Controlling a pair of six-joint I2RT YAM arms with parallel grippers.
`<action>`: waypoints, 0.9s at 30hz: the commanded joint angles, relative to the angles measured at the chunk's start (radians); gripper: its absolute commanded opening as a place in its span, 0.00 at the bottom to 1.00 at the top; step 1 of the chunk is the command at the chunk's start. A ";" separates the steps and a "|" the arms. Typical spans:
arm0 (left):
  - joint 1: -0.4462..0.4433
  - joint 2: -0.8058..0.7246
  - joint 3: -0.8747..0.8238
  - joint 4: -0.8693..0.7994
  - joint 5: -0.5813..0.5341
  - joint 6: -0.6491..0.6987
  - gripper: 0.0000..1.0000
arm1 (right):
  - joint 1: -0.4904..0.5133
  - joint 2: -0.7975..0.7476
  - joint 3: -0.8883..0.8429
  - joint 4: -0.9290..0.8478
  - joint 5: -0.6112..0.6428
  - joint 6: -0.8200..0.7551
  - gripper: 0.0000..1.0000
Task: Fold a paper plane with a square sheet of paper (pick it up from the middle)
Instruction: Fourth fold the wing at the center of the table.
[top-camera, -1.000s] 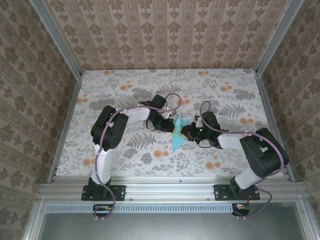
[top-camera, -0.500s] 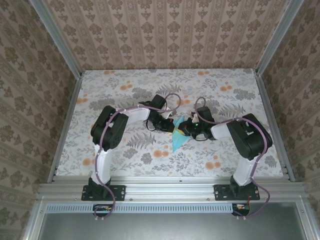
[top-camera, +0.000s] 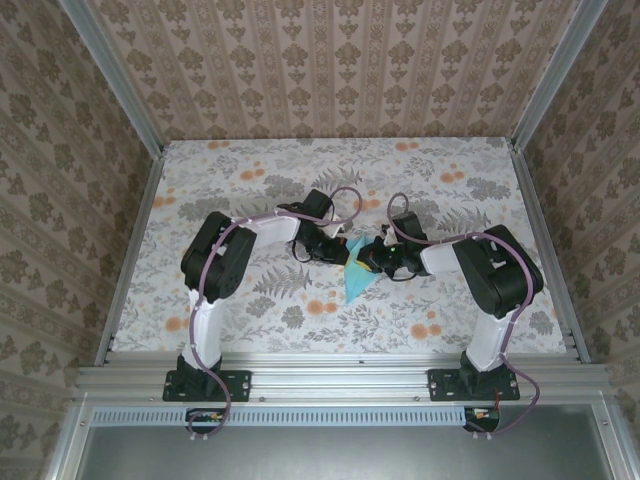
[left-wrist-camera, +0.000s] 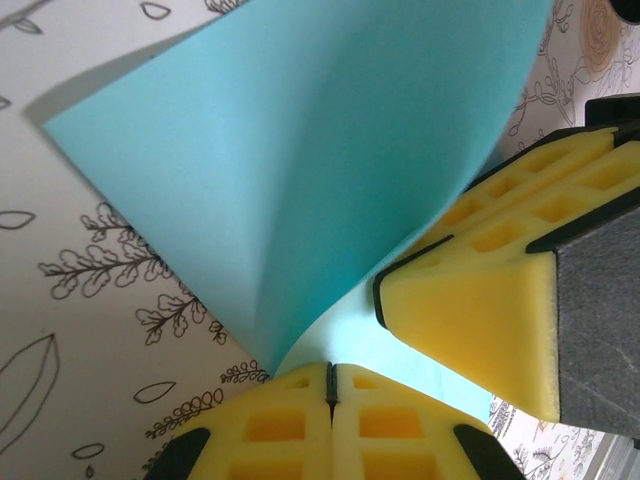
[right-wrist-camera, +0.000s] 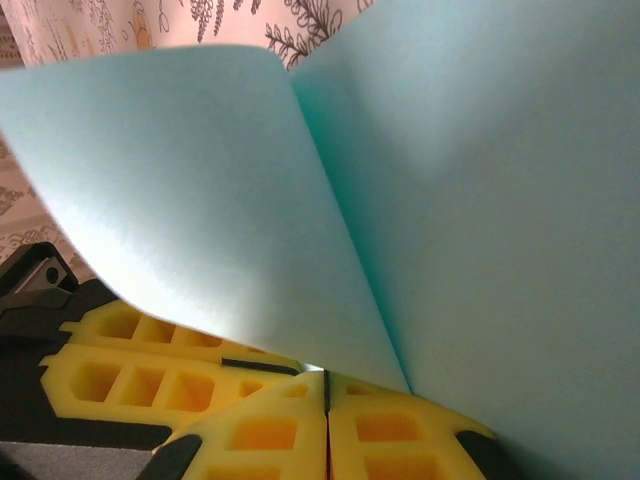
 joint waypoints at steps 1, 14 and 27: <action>-0.002 -0.044 -0.008 -0.021 -0.065 -0.017 0.02 | -0.008 0.023 -0.006 -0.126 0.083 -0.040 0.09; -0.062 -0.257 -0.120 0.059 -0.086 -0.137 0.10 | -0.007 0.038 -0.030 -0.106 0.061 -0.041 0.09; -0.172 -0.266 -0.380 0.363 -0.109 -0.308 0.06 | -0.004 0.044 -0.037 -0.051 0.020 -0.004 0.09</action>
